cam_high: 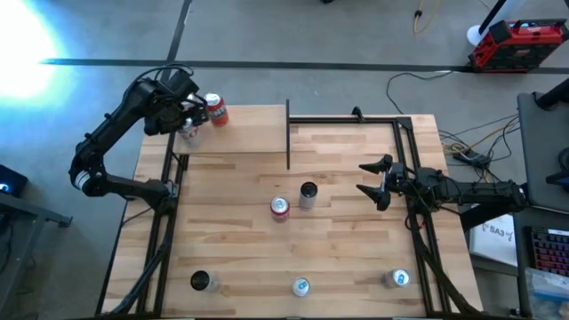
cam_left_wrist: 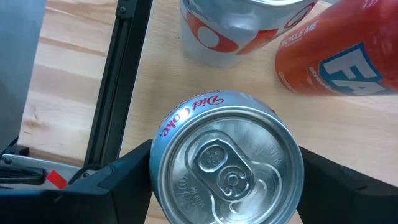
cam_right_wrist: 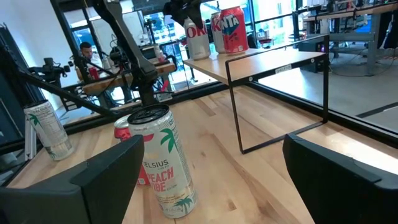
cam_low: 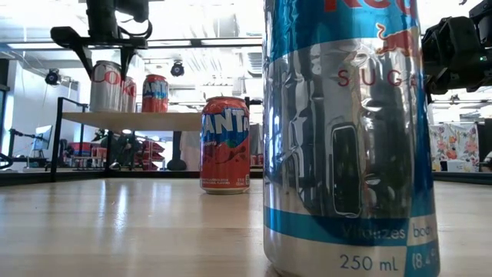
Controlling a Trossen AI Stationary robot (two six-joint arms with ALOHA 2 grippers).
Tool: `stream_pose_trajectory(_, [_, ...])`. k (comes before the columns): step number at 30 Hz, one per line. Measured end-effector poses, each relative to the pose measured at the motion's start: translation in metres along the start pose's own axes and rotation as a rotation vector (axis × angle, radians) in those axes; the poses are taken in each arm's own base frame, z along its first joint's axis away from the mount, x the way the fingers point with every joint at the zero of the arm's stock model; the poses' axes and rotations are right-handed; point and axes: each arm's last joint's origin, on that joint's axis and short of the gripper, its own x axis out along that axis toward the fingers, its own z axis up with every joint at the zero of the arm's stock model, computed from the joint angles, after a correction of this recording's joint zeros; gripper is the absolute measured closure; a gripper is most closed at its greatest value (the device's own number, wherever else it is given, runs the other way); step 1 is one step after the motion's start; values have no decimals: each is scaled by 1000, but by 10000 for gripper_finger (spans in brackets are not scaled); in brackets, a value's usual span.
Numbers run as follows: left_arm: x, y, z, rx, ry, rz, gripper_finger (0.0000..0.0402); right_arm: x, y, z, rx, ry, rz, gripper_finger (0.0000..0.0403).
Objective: Place canned beverage on shelf
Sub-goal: Put the red and silver soda can and align the with the other red silver soda can on the shelf
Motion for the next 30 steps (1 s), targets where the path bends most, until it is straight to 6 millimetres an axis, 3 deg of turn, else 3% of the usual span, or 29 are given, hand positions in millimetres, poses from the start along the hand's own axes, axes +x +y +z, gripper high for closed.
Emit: stream_pose_trajectory(30, [2, 2, 2, -30, -16, 26, 114, 0, 0, 0, 0, 0, 0, 35])
